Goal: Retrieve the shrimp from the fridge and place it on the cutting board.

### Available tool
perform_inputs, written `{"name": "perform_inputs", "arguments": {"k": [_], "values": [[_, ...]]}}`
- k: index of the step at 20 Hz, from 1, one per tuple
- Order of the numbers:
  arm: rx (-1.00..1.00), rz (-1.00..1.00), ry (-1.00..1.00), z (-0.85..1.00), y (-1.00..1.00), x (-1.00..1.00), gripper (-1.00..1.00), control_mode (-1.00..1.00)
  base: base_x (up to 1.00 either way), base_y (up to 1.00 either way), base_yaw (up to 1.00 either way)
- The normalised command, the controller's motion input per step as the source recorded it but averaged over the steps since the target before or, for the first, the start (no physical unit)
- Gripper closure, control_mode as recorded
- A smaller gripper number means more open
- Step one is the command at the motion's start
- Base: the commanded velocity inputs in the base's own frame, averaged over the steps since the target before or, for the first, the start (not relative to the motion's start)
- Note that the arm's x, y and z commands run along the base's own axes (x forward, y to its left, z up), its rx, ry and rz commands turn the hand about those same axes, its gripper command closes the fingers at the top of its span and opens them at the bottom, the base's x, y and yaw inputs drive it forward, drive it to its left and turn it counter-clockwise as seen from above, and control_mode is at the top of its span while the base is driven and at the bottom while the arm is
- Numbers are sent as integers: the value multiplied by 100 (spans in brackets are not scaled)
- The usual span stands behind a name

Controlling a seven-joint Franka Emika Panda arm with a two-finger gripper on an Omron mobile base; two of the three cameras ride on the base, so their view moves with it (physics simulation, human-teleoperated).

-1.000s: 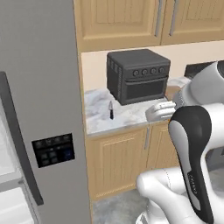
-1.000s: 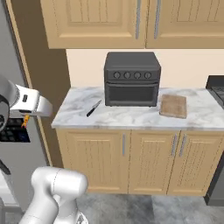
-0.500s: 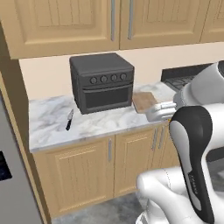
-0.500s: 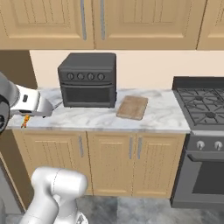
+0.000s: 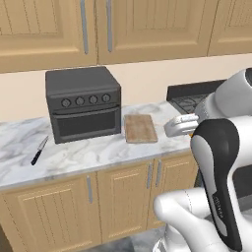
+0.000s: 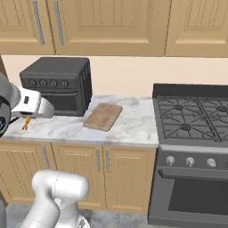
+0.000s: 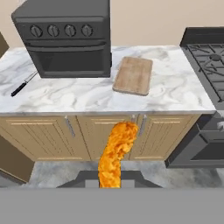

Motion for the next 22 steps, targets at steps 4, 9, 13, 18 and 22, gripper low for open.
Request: {"name": "perform_inputs", "arguments": {"k": [4,9,13,18,22], "values": [[0,0,0,0,0,0,100,100,44,-48,10],[0,0,0,0,0,0,100,100,32,-5,9],[0,0,0,0,0,0,100,100,25,0,8],[0,0,0,0,0,0,100,100,23,0,7],[0,0,0,0,0,0,100,100,9,1,0]]}}
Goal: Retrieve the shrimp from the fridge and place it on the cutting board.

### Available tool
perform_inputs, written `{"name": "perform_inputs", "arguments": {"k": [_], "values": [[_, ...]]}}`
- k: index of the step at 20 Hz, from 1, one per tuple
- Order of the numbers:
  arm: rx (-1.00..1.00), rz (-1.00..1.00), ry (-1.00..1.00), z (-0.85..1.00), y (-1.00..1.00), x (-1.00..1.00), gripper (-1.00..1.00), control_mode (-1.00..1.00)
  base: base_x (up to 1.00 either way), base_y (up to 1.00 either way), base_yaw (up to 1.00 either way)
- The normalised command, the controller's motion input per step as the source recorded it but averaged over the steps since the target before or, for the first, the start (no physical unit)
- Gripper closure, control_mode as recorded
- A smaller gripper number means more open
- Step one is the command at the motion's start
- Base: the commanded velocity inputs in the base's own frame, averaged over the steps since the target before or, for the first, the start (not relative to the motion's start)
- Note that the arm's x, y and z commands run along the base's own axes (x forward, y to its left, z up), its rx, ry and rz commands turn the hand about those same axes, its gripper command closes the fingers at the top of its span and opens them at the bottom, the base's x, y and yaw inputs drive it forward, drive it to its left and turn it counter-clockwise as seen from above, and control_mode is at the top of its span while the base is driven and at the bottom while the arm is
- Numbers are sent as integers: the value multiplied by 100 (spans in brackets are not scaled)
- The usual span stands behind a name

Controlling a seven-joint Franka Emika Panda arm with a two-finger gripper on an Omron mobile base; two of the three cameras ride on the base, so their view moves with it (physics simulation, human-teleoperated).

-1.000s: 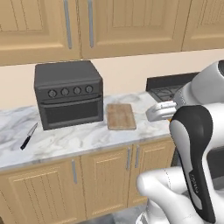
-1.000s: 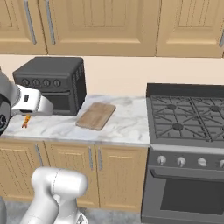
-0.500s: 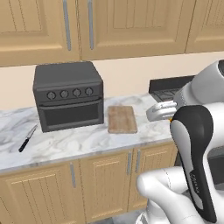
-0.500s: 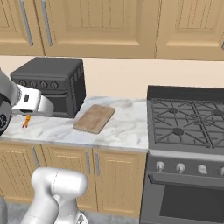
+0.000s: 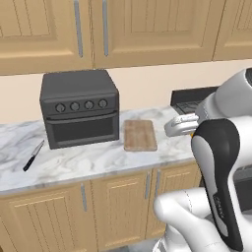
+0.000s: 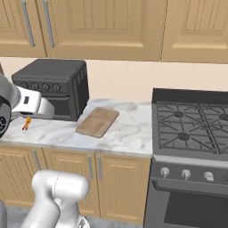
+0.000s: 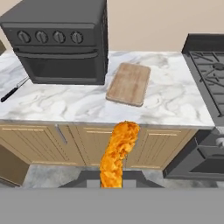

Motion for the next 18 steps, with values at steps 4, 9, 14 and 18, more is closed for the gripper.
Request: {"name": "perform_inputs", "arguments": {"k": [4,9,14,18], "values": [[0,0,0,0,0,0,100,100,49,0,8],[0,0,0,0,0,0,100,100,45,0,9],[0,0,0,0,0,0,100,100,14,0,2],[0,0,0,0,0,0,100,100,0,0,0]]}}
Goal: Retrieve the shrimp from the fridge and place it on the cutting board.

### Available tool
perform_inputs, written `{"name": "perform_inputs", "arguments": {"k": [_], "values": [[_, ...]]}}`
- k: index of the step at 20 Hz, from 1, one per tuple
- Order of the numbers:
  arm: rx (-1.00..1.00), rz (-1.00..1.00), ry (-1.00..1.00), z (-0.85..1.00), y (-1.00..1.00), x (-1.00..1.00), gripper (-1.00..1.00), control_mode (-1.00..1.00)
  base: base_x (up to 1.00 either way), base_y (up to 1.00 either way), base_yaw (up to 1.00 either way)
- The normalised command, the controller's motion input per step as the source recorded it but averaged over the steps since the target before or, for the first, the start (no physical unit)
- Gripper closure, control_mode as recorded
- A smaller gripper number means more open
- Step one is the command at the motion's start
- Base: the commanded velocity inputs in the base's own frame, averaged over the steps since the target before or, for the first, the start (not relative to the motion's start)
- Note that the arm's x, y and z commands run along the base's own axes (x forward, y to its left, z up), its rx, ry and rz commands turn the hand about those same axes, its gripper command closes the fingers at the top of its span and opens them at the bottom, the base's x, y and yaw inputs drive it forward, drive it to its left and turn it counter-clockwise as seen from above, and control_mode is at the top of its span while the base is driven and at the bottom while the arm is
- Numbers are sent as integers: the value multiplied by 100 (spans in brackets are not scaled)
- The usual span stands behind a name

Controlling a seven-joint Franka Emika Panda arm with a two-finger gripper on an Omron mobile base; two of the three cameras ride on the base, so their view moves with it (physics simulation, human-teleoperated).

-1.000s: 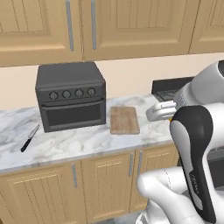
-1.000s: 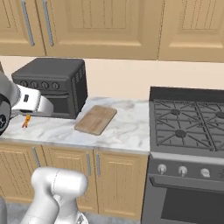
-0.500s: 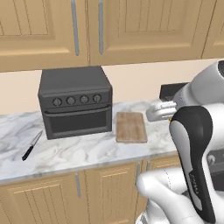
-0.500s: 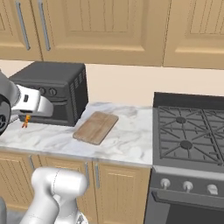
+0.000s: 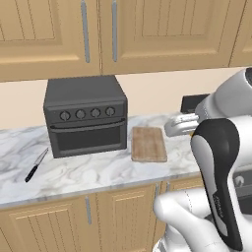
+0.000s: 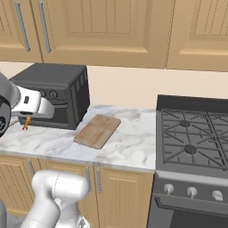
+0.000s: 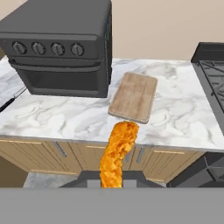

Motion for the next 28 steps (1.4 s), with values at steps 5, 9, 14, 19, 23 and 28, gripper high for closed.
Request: {"name": "perform_inputs", "arguments": {"k": [5,9,14,19,23,28], "values": [[0,-1,0,-2,-11,0,100,-100,0,0,0],[0,0,1,-20,-29,6,100,-100,0,0,0],[0,0,2,-28,-34,16,100,-100,0,0,0],[2,0,1,-35,-31,26,100,-100,0,0,0],[0,0,0,-27,-12,31,100,-100,0,0,0],[0,0,0,-28,-2,35,100,-100,0,0,0]]}}
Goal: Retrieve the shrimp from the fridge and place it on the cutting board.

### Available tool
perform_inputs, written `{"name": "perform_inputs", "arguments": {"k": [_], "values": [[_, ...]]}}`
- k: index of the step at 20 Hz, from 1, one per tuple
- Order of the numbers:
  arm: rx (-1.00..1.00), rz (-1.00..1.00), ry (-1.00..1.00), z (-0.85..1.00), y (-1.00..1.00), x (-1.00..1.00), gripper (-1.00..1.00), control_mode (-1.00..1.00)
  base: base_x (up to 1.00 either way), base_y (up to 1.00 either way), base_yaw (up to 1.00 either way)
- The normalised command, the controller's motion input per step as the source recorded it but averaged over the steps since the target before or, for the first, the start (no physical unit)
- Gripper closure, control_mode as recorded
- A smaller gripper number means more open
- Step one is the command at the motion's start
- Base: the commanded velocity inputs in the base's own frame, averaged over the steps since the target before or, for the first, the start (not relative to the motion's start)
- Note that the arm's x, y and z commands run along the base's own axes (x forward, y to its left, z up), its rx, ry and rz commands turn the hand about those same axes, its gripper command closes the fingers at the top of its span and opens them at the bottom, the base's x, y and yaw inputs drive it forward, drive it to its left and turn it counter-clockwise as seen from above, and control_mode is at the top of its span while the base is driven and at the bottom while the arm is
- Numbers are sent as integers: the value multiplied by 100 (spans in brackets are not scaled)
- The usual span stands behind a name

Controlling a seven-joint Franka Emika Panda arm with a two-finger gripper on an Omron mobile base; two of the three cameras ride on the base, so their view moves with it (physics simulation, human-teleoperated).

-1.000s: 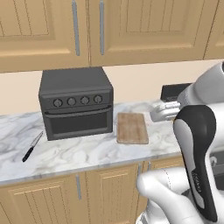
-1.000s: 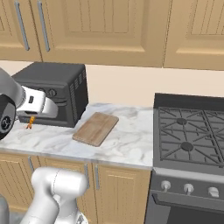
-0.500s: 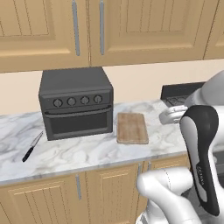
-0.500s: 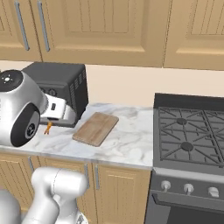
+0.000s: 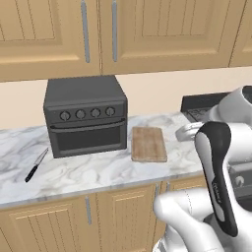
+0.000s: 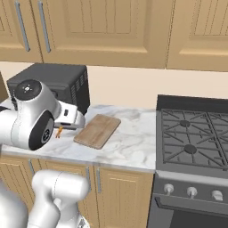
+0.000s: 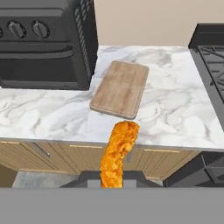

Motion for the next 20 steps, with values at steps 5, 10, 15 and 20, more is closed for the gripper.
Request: {"name": "perform_inputs", "arguments": {"k": [5,10,15,20], "values": [[0,0,0,-55,-2,57,100,-100,0,0,0],[-4,-4,11,-44,0,84,100,-100,0,0,0],[-3,-7,14,-32,0,79,100,-100,0,0,0],[0,-1,4,-18,-7,77,100,-100,0,0,0]]}}
